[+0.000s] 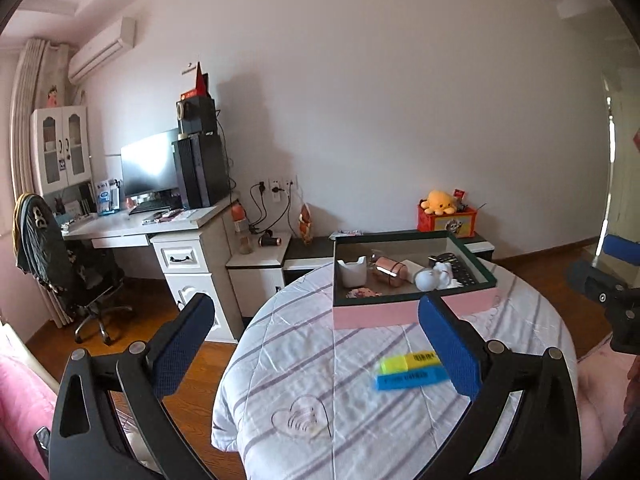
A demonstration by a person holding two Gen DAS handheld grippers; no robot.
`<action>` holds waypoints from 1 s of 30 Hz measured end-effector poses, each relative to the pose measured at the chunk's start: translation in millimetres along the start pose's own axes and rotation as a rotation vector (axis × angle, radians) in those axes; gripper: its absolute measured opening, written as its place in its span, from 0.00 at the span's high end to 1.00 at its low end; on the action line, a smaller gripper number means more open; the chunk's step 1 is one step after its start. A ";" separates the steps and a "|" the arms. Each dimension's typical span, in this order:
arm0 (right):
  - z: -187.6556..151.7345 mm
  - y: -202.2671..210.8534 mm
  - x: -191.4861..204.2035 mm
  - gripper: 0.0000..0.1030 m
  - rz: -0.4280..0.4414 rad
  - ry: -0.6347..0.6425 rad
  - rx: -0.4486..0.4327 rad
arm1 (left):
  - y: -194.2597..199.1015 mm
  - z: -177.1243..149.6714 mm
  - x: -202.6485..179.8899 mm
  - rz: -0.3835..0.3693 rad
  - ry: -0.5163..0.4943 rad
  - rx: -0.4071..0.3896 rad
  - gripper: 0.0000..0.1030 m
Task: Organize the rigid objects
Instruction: 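Withdraw both tools from the pink box, then grasp the black hair clip with the right tool while the left tool grasps the blue highlighter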
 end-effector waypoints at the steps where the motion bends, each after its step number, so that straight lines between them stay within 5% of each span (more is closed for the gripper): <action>1: -1.7 6.9 2.1 0.00 0.000 -0.001 -0.004 | 7.2 -0.7 -0.2 -0.004 -0.002 -0.007 0.00; 16: -11.0 73.2 8.5 0.00 -0.054 -0.010 -0.033 | 62.9 -1.8 -6.3 -0.046 -0.024 -0.065 0.00; 30: -29.2 49.3 -0.7 0.00 -0.067 -0.032 0.033 | 38.7 -16.5 -3.6 -0.039 -0.029 -0.006 0.00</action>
Point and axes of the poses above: each gripper's, at about its wrist camera, not at the fingertips, and y roughly against the way its jaws point, x to its left, z to its top, the point moved 4 cm from there along -y, roughly the way its jaws point, and after that the axes turned 11 degrees about y, right-handed, at the moved point
